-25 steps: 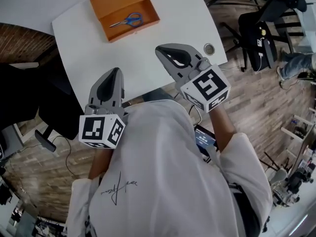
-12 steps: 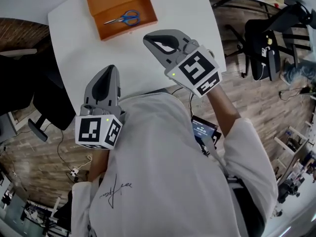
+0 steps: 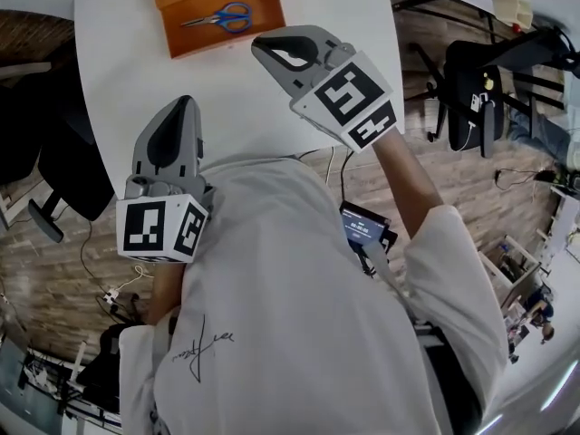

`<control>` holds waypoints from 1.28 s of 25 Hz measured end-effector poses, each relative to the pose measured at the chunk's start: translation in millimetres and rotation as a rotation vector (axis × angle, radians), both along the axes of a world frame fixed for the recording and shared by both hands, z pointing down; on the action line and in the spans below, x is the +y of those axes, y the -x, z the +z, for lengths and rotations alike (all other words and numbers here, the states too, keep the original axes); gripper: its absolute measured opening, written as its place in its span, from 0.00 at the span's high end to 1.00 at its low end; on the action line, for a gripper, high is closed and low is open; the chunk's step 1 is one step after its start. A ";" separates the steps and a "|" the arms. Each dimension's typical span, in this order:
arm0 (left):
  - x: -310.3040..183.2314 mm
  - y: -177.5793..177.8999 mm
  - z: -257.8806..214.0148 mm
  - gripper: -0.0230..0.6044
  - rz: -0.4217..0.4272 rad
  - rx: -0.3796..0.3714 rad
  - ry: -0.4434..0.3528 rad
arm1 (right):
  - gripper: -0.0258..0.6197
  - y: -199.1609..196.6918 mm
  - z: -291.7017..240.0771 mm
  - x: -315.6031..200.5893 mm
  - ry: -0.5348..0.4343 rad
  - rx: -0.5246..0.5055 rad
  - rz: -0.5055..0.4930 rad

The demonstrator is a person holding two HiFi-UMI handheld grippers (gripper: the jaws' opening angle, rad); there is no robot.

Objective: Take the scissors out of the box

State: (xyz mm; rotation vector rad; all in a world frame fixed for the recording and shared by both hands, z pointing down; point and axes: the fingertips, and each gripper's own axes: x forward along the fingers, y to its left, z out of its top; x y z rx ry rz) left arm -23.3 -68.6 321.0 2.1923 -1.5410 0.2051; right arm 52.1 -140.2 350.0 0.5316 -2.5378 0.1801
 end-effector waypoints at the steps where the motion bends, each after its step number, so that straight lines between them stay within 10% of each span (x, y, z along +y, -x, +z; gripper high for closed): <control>1: -1.4 1.9 -0.2 0.96 0.000 0.001 0.002 | 0.93 2.1 3.1 -1.0 0.012 0.009 -0.005; 32: -52.0 3.7 66.4 0.96 0.046 0.054 0.170 | 0.87 6.7 123.6 -73.4 0.124 0.315 -0.096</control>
